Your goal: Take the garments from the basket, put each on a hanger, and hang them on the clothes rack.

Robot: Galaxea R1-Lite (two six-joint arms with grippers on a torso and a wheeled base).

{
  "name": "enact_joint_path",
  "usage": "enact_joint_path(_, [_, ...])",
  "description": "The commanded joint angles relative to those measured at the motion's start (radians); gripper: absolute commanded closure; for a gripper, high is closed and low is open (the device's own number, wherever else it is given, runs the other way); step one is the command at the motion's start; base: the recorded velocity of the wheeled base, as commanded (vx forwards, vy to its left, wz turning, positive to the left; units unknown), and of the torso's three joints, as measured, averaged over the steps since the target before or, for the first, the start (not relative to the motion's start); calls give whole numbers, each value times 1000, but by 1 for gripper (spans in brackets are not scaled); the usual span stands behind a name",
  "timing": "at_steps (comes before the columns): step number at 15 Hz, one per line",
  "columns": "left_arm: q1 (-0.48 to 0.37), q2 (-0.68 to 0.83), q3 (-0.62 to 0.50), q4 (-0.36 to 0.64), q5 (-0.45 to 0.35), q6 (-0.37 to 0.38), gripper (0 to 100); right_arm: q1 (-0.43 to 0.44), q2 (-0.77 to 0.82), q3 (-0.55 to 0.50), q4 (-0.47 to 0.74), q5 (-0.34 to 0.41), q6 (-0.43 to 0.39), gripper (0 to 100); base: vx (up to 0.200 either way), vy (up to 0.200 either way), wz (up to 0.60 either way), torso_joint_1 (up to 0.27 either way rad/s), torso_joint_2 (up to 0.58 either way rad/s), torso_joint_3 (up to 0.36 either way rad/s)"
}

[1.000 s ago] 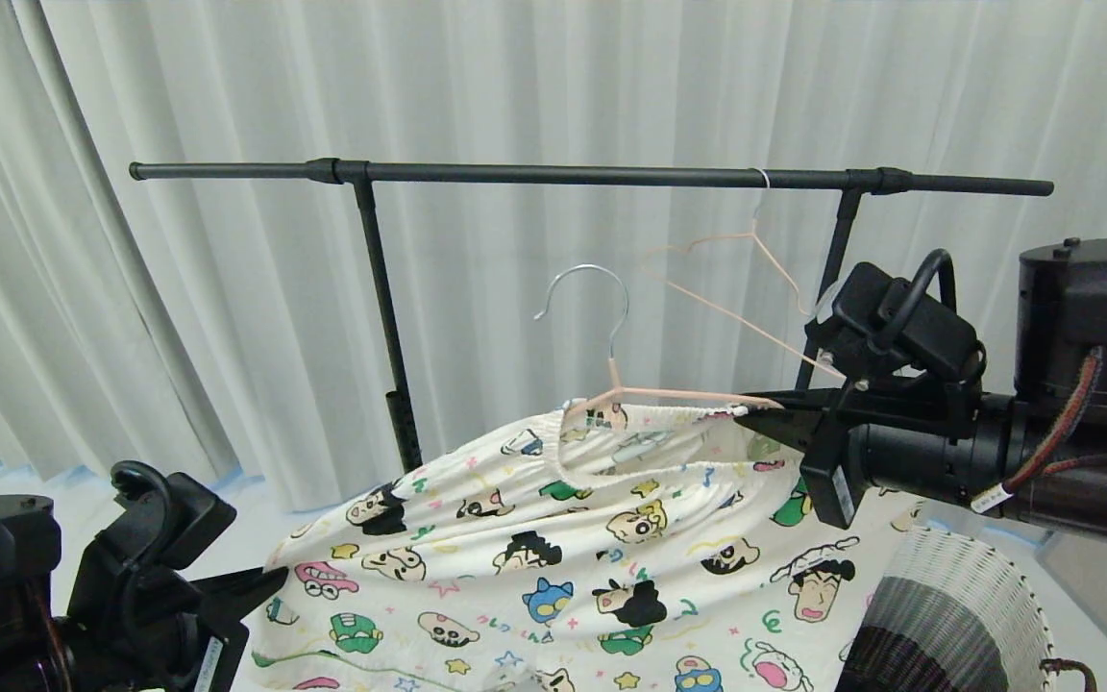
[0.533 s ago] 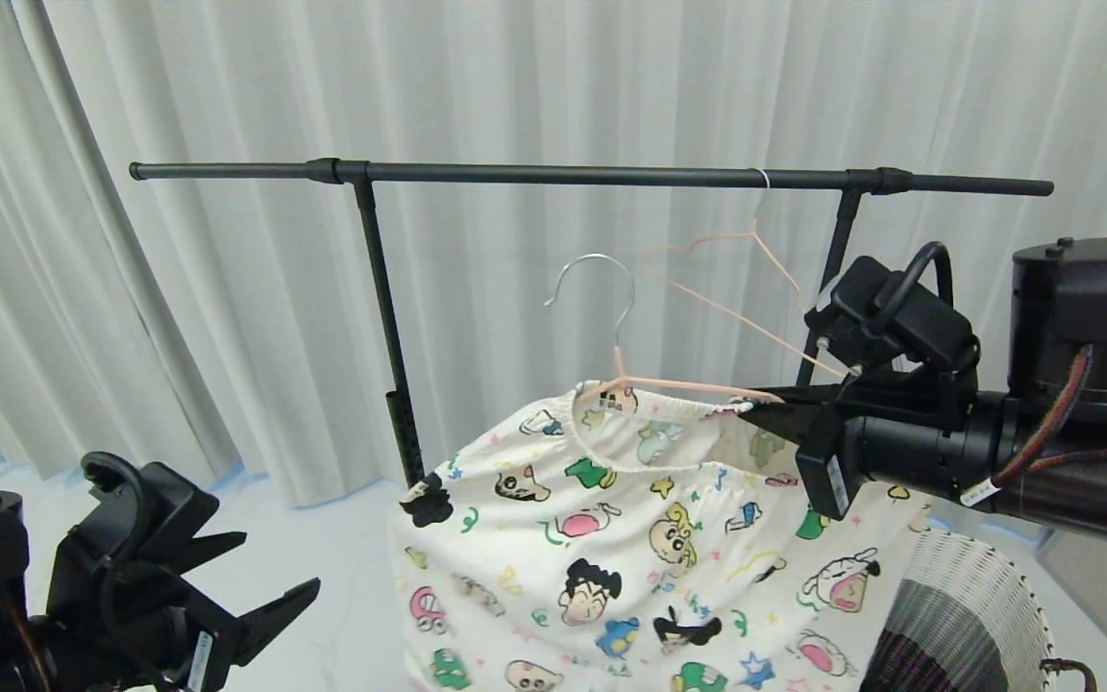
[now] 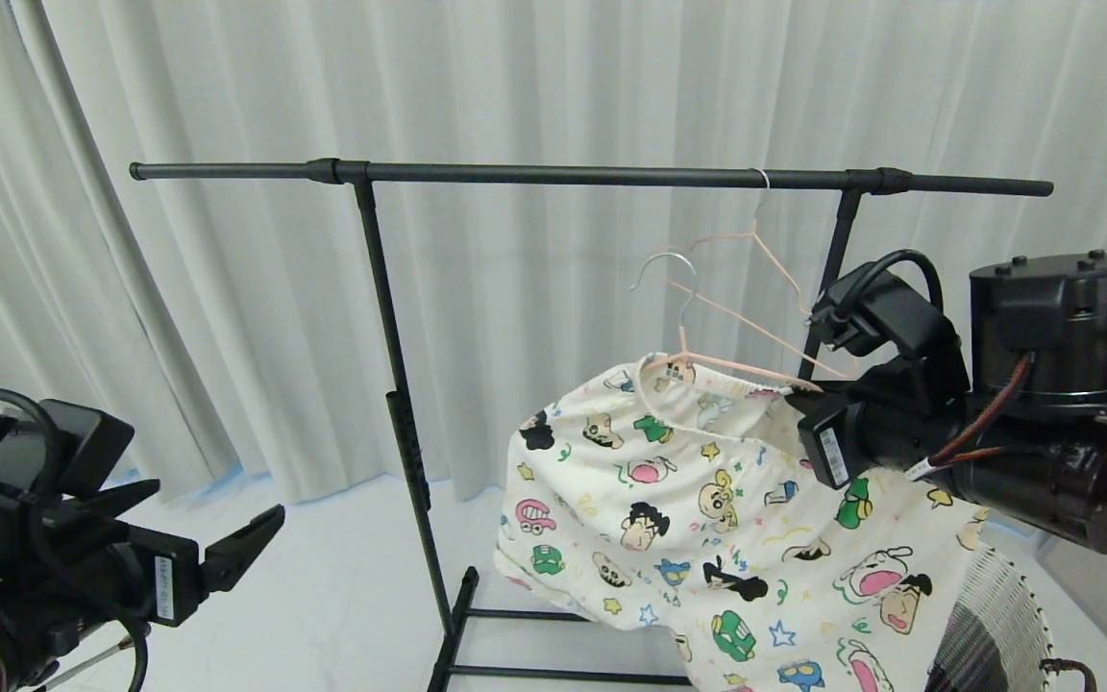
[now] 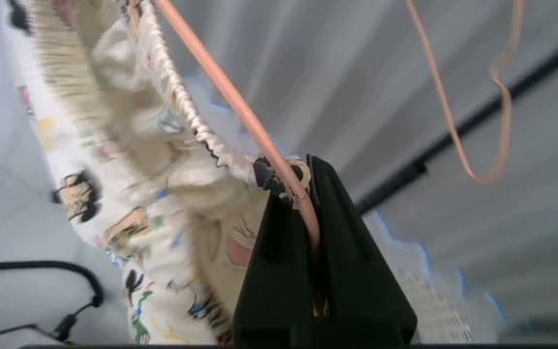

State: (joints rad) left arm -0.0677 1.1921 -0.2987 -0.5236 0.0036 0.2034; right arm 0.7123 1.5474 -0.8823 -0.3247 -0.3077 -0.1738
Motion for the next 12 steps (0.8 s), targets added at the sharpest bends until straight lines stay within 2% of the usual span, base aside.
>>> enact_joint_path(1, [0,11,-8,-1,84,2,0,-34,22,2,3,-28,2,100,0,0,0,0,0,0])
enact_joint_path(2, [0,11,-7,-1,130,1,0,-48,25,3,3,-57,2,100,0,0,0,0,0,0])
enact_joint_path(3, [0,11,-7,-1,136,2,0,-51,25,5,3,-62,2,100,0,0,0,0,0,0])
enact_joint_path(4, [0,20,-11,-1,180,2,0,-63,25,10,4,-111,5,100,0,0,0,0,0,0])
enact_joint_path(5, [0,27,-16,-1,193,2,0,-65,26,14,4,-157,5,100,0,0,0,0,0,0])
enact_joint_path(9, [-8,29,-19,-1,194,2,0,-57,74,14,-4,-320,50,100,0,0,0,0,0,0])
enact_joint_path(12, [-41,26,-16,-1,194,5,0,-65,149,-61,-43,-386,86,100,0,0,0,0,0,0])
